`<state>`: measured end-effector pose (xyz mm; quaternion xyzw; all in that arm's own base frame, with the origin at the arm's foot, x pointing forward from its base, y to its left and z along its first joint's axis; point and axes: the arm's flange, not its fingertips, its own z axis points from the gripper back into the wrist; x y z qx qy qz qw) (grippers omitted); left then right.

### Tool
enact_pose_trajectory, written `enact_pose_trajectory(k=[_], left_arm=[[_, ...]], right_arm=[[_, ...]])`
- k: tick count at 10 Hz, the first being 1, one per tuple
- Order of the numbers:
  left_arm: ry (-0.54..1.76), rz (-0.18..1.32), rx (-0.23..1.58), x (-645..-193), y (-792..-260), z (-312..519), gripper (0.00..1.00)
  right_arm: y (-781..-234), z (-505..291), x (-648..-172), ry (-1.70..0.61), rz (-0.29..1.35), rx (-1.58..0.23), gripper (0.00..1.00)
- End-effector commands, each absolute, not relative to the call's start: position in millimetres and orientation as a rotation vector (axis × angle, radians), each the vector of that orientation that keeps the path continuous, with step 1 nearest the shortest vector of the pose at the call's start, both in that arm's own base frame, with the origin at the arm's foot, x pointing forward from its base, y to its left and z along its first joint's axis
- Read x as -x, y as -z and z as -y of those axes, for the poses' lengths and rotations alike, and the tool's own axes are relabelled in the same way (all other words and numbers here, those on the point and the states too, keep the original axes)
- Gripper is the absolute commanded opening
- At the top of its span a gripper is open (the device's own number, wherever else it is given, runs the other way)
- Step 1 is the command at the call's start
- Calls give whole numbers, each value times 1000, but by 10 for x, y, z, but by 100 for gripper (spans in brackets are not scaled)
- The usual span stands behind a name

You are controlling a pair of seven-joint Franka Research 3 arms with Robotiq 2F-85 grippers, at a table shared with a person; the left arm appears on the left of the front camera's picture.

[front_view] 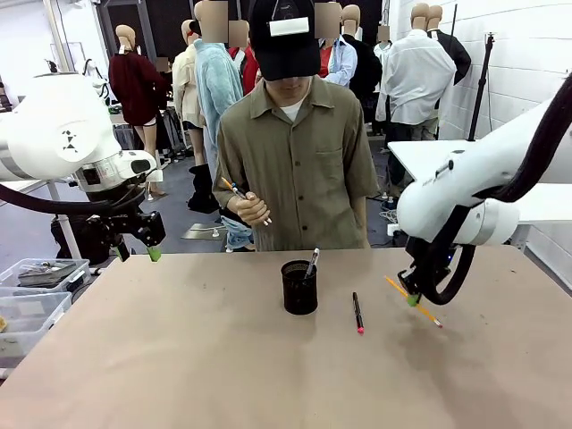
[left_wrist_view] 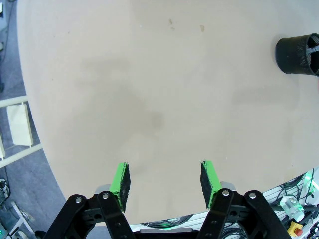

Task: Place the pens into the pen holder.
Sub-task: Pick up a writing instrument from the table and place it into the Pen holder.

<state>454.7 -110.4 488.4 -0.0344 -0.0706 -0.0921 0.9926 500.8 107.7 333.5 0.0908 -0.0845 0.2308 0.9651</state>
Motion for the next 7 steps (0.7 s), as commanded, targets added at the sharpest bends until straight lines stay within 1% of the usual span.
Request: enact_pose_trajectory(k=[1, 3, 5, 7], left_arm=[[176, 135, 57, -4537, -4909, 1102, 74], [176, 135, 57, -4537, -4909, 1102, 74], [176, 135, 57, -4537, -4909, 1102, 74], [176, 135, 57, -4537, -4909, 1102, 74]], right_arm=[[-3509, -870, -4715, -576, 279, -339, 0], [-3677, -898, -4565, -706, 448, -441, 0], [-3758, -1001, -4509, -928, 626, -587, 0], [-3794, -1039, -4543, -1025, 744, -694, 0]])
